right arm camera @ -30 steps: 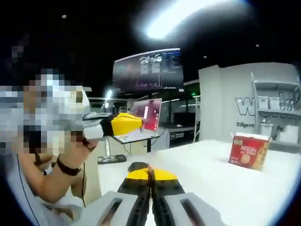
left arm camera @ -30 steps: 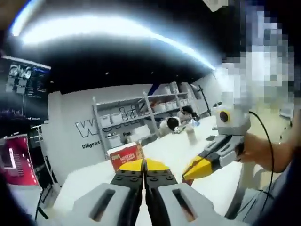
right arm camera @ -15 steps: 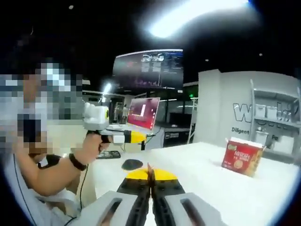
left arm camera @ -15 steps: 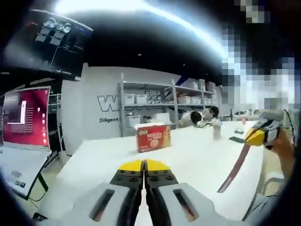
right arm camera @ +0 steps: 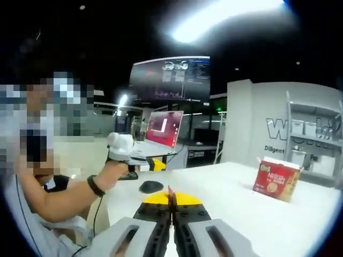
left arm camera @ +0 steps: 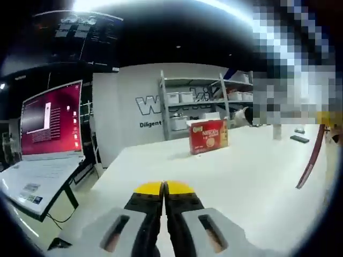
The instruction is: Tear open the coffee pouch, take out the coffee, and pour the coffee from the pouch into the cup
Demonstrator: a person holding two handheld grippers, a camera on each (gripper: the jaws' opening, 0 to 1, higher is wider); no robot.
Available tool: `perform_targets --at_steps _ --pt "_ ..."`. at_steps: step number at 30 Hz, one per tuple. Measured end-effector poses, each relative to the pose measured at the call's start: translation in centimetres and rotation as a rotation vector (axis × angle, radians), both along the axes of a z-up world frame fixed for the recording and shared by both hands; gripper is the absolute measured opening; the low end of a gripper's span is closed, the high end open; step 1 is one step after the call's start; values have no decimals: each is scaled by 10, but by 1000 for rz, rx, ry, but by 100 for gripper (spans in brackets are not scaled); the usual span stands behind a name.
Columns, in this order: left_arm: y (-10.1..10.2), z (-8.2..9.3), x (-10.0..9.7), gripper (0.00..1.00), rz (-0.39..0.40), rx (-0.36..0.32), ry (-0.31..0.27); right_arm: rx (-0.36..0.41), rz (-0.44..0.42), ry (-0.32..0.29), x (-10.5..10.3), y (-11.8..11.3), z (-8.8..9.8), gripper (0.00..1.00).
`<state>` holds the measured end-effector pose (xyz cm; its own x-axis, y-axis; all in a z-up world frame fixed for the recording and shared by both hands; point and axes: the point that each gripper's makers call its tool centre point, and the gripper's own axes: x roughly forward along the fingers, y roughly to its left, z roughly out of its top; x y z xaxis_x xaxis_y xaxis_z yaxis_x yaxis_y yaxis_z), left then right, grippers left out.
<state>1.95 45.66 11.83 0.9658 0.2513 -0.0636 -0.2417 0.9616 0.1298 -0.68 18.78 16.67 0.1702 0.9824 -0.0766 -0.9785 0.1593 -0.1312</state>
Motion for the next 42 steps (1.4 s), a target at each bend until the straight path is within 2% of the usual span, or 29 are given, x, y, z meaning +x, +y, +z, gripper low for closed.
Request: perform_targets --at_steps 1,12,19,26,29,31,34,38,40,41,42 --pt "1 -4 2 6 -7 -18 2 -1 1 0 0 1 -1 0" --pt "1 -16 10 16 -19 -25 4 2 8 -4 -2 3 0 0" --pt "-3 -24 20 37 -59 10 22 11 9 -3 -2 3 1 0" --pt "-13 -41 33 58 -122 21 87 18 23 -2 -3 9 3 0" --pt "-14 -41 33 61 -130 42 89 18 25 -3 -2 12 4 0" --pt "-13 -39 33 68 -128 52 82 22 26 -4 -1 13 5 0" --pt "-16 -36 35 73 -144 43 64 26 27 -13 1 18 9 0" --pt "-22 -33 37 86 -187 27 50 29 30 -35 2 22 15 0" --pt "-22 -33 37 88 -195 44 53 32 32 -33 2 22 15 1" --pt "-22 -30 39 91 -205 73 43 31 32 -31 2 22 14 1" --pt "-21 -29 38 86 -192 86 42 29 32 -29 2 22 13 1"
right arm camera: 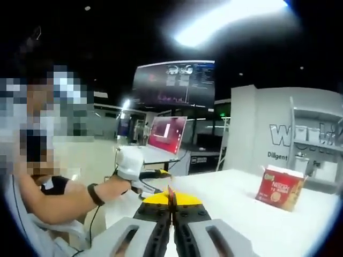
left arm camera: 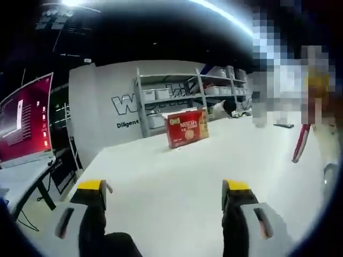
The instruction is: Tear open the coffee pouch, take out the coffee, and pour the coffee from the pouch into the cup
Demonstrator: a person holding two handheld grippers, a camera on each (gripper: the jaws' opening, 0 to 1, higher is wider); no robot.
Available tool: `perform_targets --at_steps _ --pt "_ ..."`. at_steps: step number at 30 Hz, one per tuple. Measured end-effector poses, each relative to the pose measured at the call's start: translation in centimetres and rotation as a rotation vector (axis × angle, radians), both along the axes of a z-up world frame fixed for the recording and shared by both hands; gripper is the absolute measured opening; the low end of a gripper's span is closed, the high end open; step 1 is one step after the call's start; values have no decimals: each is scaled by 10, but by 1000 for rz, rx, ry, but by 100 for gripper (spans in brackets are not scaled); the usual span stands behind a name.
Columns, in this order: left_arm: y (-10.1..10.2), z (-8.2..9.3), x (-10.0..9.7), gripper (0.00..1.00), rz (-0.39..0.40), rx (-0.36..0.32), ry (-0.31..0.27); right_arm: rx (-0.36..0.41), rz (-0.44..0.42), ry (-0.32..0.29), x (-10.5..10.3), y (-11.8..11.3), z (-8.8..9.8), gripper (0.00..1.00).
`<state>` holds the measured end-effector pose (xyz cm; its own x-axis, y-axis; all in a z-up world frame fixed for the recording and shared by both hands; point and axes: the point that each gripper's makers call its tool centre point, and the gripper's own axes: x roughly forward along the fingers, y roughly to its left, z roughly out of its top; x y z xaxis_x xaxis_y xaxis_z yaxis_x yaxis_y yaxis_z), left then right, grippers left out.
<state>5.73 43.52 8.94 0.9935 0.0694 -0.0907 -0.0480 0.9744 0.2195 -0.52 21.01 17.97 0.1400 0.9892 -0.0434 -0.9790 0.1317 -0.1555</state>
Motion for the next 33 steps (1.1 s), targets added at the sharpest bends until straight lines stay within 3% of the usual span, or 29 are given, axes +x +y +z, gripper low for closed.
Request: perform_targets --at_steps 2,6,8,9,10,11,12,22,33 --pt "8 0 -2 65 29 61 10 -2 -2 4 0 -2 -2 1" --pt "3 -2 0 50 36 89 13 -1 -12 7 3 -5 -3 1" --pt "3 -3 -1 41 39 77 17 -2 -14 7 3 -6 -3 1" --pt "4 -2 -1 32 47 62 15 -1 -13 6 3 -7 -3 1" --pt "6 -3 -7 14 79 15 19 0 -12 6 2 -7 -3 1" --pt "6 -3 -10 6 91 -15 24 -1 -12 6 2 -7 -4 1" --pt "7 2 -9 3 98 -69 -6 -2 -12 6 2 -8 -4 1" --pt "11 0 -19 3 118 -143 -11 2 -20 3 4 -12 -3 1" --pt "14 5 -24 4 124 -147 -33 -3 -22 4 5 -10 -4 1"
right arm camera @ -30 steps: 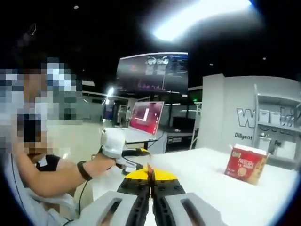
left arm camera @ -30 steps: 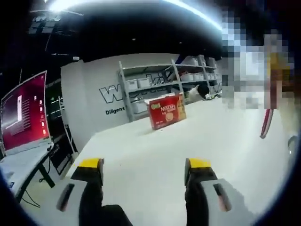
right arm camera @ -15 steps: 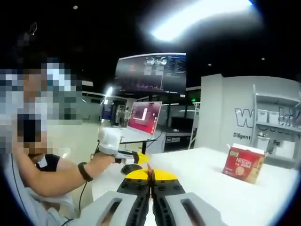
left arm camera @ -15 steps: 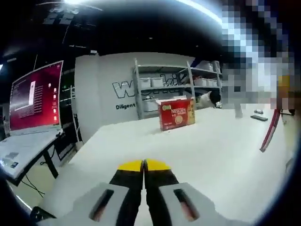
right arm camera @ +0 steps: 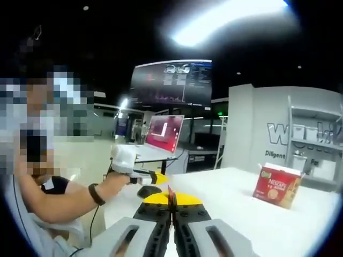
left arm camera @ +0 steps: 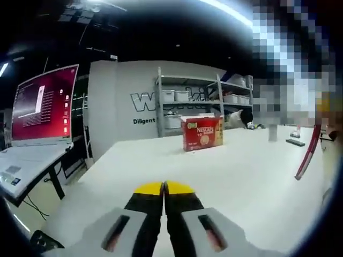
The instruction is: Tear open the coffee pouch, take out the coffee, and pour the coffee from the pouch into the cup
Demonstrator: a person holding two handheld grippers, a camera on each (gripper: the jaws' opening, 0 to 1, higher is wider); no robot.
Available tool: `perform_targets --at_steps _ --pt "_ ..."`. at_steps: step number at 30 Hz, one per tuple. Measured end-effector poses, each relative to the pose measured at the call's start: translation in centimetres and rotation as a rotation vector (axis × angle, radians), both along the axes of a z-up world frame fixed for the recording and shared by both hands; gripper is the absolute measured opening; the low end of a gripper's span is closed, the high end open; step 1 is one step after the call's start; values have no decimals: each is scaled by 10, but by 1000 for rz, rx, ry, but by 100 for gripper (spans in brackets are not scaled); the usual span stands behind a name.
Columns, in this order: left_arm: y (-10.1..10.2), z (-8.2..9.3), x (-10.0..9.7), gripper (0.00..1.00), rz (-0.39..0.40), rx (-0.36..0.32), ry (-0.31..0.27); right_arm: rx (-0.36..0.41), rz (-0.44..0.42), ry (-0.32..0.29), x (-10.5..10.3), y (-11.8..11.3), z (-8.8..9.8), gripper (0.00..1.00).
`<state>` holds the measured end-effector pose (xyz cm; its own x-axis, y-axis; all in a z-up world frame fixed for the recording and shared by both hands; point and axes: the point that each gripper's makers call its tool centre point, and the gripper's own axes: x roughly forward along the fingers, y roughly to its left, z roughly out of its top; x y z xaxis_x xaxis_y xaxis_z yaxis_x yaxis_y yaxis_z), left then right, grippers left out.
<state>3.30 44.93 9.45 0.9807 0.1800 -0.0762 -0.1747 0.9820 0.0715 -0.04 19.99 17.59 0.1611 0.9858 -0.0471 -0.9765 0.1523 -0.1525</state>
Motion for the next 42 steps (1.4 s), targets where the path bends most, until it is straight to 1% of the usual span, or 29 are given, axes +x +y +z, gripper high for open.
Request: perform_targets --at_steps 1,2,3,4,5,7,9,10,11,15,18,19,21,24,27,29,30,32,33,35,36,38,39,40,42 --pt "3 3 1 7 -1 42 -15 0 0 0 0 0 0 1" --pt "8 8 2 18 25 104 -43 0 0 1 0 0 0 1" --pt "9 8 4 33 25 121 -44 -1 -1 0 0 0 0 1" --pt "11 5 7 51 23 107 -37 -1 -1 1 0 0 -1 1" --pt "13 4 8 59 25 107 -37 -1 -1 1 0 -1 -1 1" --pt "12 7 7 70 27 104 -42 -1 -2 3 0 -1 -1 1" --pt "12 8 7 77 29 97 -47 1 -2 3 0 -2 -1 1" --pt "14 9 7 86 41 90 -56 2 -3 3 0 -2 -1 1" --pt "14 10 7 90 40 90 -66 2 -3 4 -1 -3 -1 1" --pt "12 9 8 92 36 86 -60 5 -5 0 -1 -4 0 1" --pt "9 7 9 91 28 87 -49 5 -7 1 0 -5 0 1" --pt "8 6 10 87 21 87 -40 5 -8 2 1 -5 0 1" --pt "6 5 7 75 26 107 -33 4 -9 4 1 -6 -1 1" --pt "-2 2 7 45 -12 88 -6 4 -10 6 2 -7 -2 1" --pt "-8 4 6 20 -28 91 -15 4 -12 7 3 -7 -3 1" --pt "-13 7 5 13 -41 107 -18 8 -11 5 4 -8 -2 1" --pt "-14 8 4 4 -43 109 -19 9 -10 5 4 -8 -2 1" --pt "-16 8 4 4 -52 99 -13 10 -9 6 4 -8 -3 1" --pt "-21 8 4 3 -70 65 -13 11 -8 8 4 -9 -3 1" --pt "-23 8 4 3 -78 52 -11 12 -8 8 4 -9 -3 1" --pt "-33 9 5 3 -128 -14 -19 13 -6 13 5 -10 -4 1" --pt "-52 10 9 3 -230 -43 -16 15 1 17 5 -12 -4 1" --pt "-63 12 10 3 -291 -56 -17 21 22 18 2 -12 -4 1" --pt "-74 9 11 3 -336 -92 13 45 71 15 -5 -12 0 1" --pt "-87 11 12 3 -390 -99 23 54 102 27 -8 -16 2 1"
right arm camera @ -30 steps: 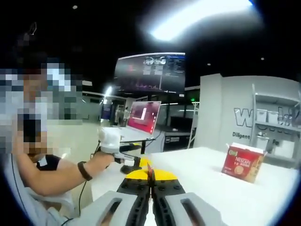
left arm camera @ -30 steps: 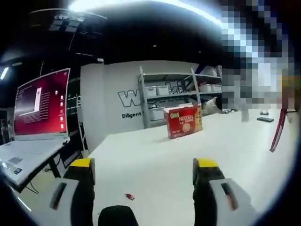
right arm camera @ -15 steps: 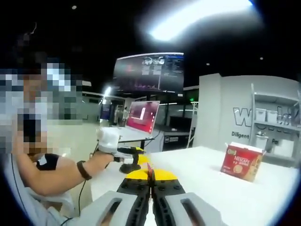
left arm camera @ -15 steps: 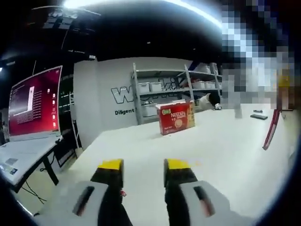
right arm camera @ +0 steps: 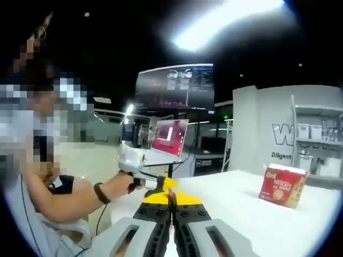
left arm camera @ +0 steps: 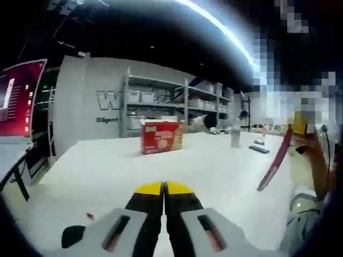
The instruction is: Tear open the coffee pouch, take out the coffee, and pour the coffee from the pouch into the cup
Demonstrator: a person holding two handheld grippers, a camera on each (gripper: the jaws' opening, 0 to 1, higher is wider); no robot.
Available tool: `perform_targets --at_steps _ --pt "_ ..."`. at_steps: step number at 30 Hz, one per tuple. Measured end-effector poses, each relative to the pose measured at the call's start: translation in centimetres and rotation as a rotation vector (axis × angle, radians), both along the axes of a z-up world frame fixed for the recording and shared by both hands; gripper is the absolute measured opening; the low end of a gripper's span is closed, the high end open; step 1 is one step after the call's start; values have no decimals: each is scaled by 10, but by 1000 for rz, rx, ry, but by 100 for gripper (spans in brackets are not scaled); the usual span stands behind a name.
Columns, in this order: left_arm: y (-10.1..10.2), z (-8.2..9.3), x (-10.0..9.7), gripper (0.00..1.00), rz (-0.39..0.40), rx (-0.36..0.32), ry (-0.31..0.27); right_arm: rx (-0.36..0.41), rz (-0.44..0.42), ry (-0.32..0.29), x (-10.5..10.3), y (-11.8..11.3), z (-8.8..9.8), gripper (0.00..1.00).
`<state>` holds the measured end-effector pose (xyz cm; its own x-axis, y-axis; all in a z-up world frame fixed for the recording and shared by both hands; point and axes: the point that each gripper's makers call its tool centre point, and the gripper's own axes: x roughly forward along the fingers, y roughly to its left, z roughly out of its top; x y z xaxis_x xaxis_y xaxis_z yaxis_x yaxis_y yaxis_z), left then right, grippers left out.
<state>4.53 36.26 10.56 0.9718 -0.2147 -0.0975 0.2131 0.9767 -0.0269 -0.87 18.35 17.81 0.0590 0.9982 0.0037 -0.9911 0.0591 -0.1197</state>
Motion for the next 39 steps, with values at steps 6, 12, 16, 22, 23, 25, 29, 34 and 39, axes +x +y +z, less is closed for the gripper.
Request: perform_targets --at_steps 6,12,16,22,23,25,29,34,39 --pt "-49 11 -10 3 -235 11 -10 1 61 13 -10 -10 3 1" --pt "-101 27 -44 3 -540 -33 -39 11 126 55 -19 -17 3 1" --pt "-129 37 -65 3 -699 -72 -49 -14 142 47 -26 -17 0 1" --pt "-137 41 -75 4 -762 -102 -72 -33 162 42 -31 -12 -2 1" --pt "-138 40 -77 4 -771 -98 -68 -34 166 43 -32 -12 -2 1" --pt "-144 40 -84 4 -811 -93 -72 -34 168 42 -33 -12 -2 1" --pt "-158 40 -95 4 -876 -75 -93 -32 170 43 -34 -13 -2 1" --pt "-165 37 -94 4 -883 -53 -97 -37 181 51 -37 -15 -3 1" --pt "-178 39 -114 21 -991 -81 -70 -39 192 59 -39 -16 -6 1"
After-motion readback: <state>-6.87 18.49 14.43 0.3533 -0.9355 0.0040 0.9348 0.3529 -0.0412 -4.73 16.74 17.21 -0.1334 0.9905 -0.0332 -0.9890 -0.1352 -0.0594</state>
